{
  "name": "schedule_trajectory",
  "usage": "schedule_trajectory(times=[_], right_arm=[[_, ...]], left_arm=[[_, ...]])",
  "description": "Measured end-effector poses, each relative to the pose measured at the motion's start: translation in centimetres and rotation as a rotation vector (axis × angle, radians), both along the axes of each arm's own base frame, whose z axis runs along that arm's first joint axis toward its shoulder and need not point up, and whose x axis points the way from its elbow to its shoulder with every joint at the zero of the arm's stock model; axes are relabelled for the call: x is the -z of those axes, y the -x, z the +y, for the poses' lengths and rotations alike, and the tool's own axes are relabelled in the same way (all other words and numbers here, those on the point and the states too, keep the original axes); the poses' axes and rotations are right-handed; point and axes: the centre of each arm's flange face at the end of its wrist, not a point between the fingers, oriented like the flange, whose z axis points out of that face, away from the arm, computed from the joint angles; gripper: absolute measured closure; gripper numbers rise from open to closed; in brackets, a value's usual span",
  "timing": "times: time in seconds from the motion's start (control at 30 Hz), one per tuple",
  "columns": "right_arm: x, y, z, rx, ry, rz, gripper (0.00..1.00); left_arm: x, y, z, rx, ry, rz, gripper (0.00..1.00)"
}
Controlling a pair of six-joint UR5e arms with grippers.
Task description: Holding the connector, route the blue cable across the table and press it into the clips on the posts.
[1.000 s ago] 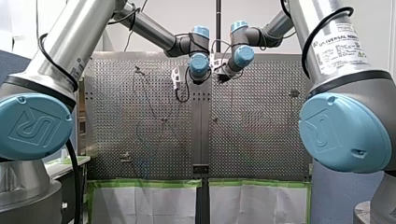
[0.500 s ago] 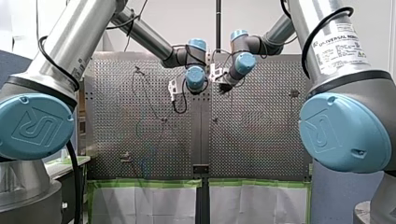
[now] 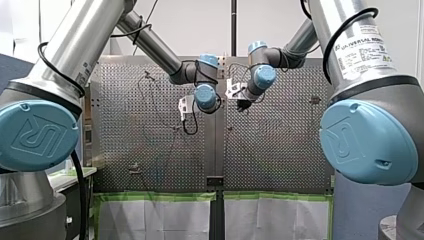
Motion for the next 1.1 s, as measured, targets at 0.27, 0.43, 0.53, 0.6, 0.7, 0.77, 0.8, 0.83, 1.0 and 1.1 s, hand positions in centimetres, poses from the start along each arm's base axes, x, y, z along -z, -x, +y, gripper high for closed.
schedule_trajectory(times=[0.27,0.43,0.53,0.6,0.7,0.77,0.8,0.83,1.0,1.1], right_arm=[[2.4,0.5,0.7,0.000,0.000,0.006,1.00],[3.8,1.1,1.0,0.007,-0.004,0.002,1.00],[4.7,1.6,1.1,0.013,-0.008,-0.001,1.00],[5.4,1.9,1.3,0.017,-0.012,0.001,1.00],[6.3,2.5,1.5,0.023,-0.022,0.008,1.00],[6.8,2.8,1.7,0.027,-0.028,0.009,1.00],[7.1,3.0,1.8,0.030,-0.031,0.007,1.00],[7.3,3.2,1.8,0.033,-0.033,0.005,1.00],[7.8,3.7,1.3,0.051,-0.022,-0.020,1.00],[7.8,4.1,0.7,0.062,-0.009,-0.036,1.00]], left_arm=[[2.8,0.9,0.6,0.042,-0.016,0.017,1.00],[5.6,1.4,0.6,0.077,-0.034,0.049,1.00],[7.1,1.3,0.5,0.097,-0.030,0.059,1.00],[8.1,1.1,0.3,0.111,-0.022,0.064,1.00],[9.4,0.8,0.0,0.131,-0.012,0.066,1.00],[10.2,0.6,-0.3,0.146,-0.008,0.066,1.00],[10.4,0.6,-0.4,0.154,-0.005,0.064,1.00],[10.5,0.5,-0.5,0.161,-0.002,0.062,1.00],[10.7,-0.1,-1.4,0.201,0.014,0.051,1.00],[11.2,-0.3,-2.2,0.217,0.011,0.064,1.00]])
